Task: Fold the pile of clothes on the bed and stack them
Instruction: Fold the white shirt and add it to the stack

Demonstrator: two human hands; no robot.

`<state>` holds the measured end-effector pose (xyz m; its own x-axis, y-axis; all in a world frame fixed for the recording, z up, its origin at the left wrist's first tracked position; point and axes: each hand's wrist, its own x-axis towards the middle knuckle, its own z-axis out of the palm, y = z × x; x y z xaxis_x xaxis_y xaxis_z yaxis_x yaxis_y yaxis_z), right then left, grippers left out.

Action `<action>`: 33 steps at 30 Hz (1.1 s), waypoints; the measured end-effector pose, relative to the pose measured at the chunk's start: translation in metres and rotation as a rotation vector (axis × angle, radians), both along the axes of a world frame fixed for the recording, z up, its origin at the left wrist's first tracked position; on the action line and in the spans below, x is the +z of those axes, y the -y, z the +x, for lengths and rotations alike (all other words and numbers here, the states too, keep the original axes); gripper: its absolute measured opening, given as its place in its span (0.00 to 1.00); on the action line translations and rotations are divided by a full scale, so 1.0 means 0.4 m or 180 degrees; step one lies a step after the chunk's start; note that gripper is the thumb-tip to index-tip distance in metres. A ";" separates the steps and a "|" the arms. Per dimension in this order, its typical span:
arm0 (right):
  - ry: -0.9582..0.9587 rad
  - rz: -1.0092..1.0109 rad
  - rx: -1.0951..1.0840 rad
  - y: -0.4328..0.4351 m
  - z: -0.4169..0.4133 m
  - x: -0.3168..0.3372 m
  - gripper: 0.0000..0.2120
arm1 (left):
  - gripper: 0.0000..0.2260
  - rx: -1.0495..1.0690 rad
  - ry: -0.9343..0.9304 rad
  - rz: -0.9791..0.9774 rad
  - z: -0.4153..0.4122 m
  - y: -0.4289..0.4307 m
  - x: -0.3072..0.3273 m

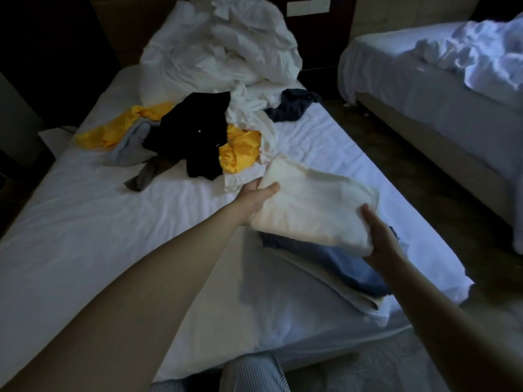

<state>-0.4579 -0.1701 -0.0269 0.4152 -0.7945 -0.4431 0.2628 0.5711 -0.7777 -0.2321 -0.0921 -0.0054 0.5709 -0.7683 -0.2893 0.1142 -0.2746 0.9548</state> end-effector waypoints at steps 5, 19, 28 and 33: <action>-0.0727 -0.0097 -0.0422 0.037 -0.062 -0.092 0.25 | 0.20 -0.0609 0.0789 0.0618 -0.035 0.107 -0.109; -0.2924 -0.0680 -0.0019 0.060 -0.051 -0.161 0.23 | 0.17 -0.0451 0.2256 0.1272 -0.069 0.130 -0.228; -0.4043 -0.1929 0.0327 0.024 0.010 -0.084 0.25 | 0.22 -0.0882 0.1975 0.1360 -0.036 0.068 -0.161; -0.3688 -0.2214 0.0735 -0.007 0.087 -0.046 0.24 | 0.11 -0.0941 0.1733 0.1278 -0.004 0.018 -0.112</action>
